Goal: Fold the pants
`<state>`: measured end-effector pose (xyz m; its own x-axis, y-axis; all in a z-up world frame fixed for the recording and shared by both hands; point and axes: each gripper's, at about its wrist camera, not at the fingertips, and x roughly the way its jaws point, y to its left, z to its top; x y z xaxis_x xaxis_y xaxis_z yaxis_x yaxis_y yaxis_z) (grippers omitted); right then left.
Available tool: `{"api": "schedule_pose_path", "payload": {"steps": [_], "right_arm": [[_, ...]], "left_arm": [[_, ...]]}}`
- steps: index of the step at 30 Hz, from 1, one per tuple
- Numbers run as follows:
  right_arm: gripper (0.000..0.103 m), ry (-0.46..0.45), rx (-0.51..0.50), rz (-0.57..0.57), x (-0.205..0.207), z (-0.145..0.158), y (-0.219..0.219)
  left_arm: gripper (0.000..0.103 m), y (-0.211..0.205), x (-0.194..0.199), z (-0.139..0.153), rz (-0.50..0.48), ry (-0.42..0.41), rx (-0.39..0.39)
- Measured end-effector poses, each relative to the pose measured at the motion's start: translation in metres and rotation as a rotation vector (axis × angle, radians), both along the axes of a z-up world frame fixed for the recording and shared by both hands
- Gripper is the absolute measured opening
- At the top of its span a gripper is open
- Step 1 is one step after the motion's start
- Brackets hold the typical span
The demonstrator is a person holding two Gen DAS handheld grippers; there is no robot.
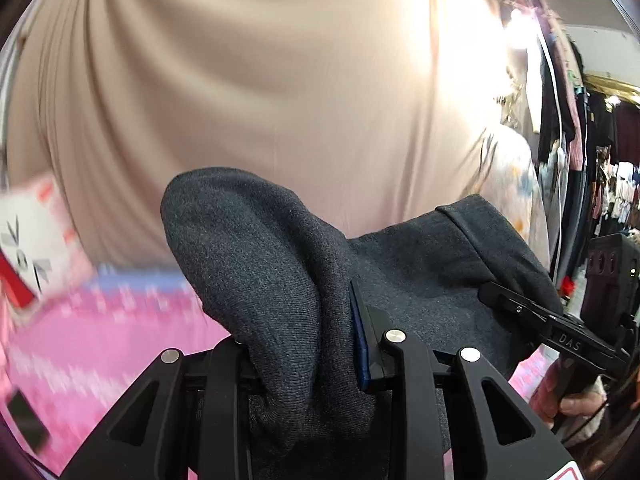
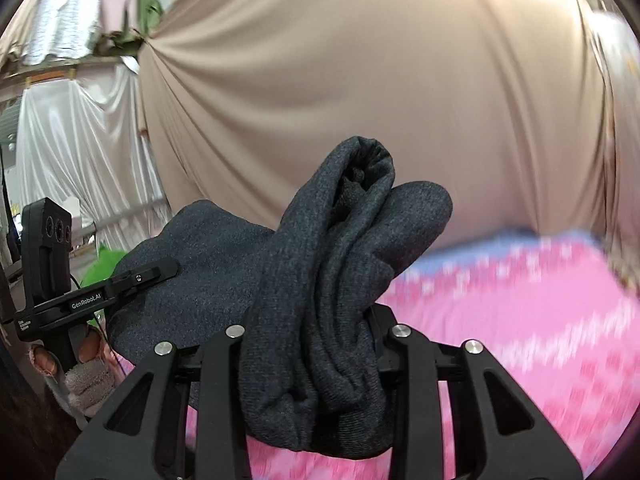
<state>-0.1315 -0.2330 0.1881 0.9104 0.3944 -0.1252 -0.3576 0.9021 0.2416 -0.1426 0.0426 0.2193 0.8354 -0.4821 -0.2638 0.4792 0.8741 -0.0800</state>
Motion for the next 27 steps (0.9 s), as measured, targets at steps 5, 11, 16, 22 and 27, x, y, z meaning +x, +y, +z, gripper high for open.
{"api": "schedule_pose_path", "payload": {"steps": [5, 11, 16, 22, 27], "right_arm": [[0.032, -0.146, -0.018, -0.016, 0.022, 0.045, 0.005], [0.032, -0.240, 0.008, -0.019, 0.059, 0.079, 0.004], [0.032, -0.274, 0.019, -0.028, 0.108, 0.089, 0.000], [0.033, -0.147, 0.068, -0.044, 0.207, 0.054, -0.016], [0.033, 0.028, 0.066, -0.076, 0.296, -0.023, -0.023]], "left_arm": [[0.025, -0.004, 0.002, 0.047, 0.042, -0.208, -0.004], [0.027, -0.013, 0.031, 0.082, 0.103, -0.331, 0.004], [0.029, -0.026, 0.087, 0.093, 0.163, -0.353, 0.015], [0.030, -0.037, 0.184, 0.066, 0.173, -0.228, 0.002], [0.030, -0.061, 0.291, -0.012, 0.197, -0.057, 0.067]]}}
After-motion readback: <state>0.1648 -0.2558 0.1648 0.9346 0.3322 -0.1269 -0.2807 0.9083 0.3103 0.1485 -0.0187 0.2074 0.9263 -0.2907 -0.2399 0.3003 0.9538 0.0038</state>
